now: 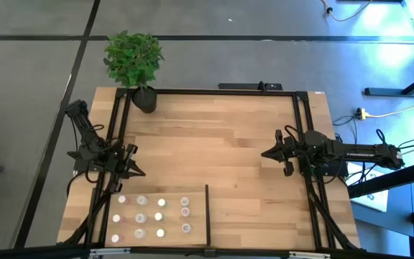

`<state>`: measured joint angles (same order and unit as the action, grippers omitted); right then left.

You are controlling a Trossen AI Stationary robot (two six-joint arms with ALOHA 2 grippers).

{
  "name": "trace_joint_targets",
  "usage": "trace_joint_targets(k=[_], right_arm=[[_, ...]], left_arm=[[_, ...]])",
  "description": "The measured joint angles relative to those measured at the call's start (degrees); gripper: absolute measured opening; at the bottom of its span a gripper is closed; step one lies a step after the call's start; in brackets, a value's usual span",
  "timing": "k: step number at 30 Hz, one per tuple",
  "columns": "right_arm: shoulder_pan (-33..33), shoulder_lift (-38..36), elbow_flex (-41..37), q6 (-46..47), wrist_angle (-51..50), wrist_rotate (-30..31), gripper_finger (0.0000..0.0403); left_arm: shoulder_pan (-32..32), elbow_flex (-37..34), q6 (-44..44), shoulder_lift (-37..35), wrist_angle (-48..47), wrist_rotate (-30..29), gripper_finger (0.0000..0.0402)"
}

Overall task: Pick and place medicine bottles onto shelf by color
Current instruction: Return to Home Position

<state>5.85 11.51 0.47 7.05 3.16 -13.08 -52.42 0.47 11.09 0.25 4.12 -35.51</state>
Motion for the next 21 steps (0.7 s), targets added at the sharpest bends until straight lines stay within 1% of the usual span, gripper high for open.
trace_joint_targets(k=[14,21], right_arm=[[0.02,0.00,0.00,0.00,0.00,0.00,0.0006],[0.02,0.00,0.00,0.00,-0.01,0.00,0.0006]], left_arm=[[0.00,0.00,-0.02,-0.02,0.00,0.00,0.0030],[0.00,0.00,0.00,-0.02,0.00,0.00,0.0026]])
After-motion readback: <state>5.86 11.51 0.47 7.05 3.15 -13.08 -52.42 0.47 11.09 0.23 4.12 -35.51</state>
